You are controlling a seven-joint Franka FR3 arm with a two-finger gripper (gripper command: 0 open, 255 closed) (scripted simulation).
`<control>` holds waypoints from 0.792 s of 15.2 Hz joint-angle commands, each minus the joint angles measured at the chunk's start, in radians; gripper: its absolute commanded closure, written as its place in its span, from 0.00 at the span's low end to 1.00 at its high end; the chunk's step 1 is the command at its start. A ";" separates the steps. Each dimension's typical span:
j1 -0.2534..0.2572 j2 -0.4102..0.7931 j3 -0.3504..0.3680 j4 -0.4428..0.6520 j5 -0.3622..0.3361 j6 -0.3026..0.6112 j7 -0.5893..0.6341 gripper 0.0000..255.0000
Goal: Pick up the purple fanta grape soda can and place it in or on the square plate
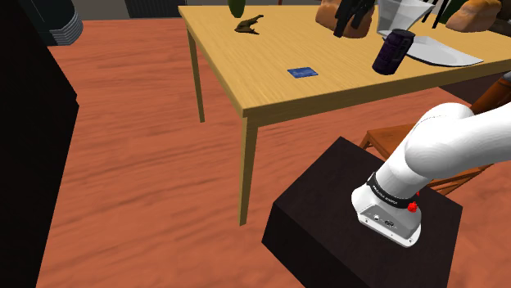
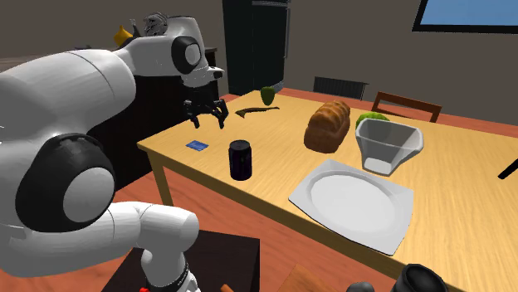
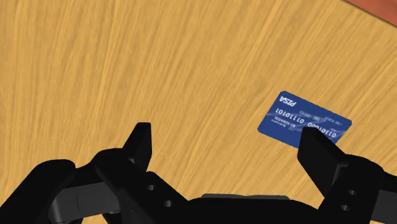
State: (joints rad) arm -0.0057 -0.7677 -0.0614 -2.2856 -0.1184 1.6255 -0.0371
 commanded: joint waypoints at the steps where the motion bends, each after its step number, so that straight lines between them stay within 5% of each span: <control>1: 0.000 0.000 0.000 0.000 0.000 0.000 0.000 0.00; 12: -0.080 -0.190 -0.209 -0.031 -0.117 -0.163 -0.225 0.00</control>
State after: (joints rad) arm -0.0782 -0.9482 -0.2475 -2.3182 -0.2211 1.4742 -0.2382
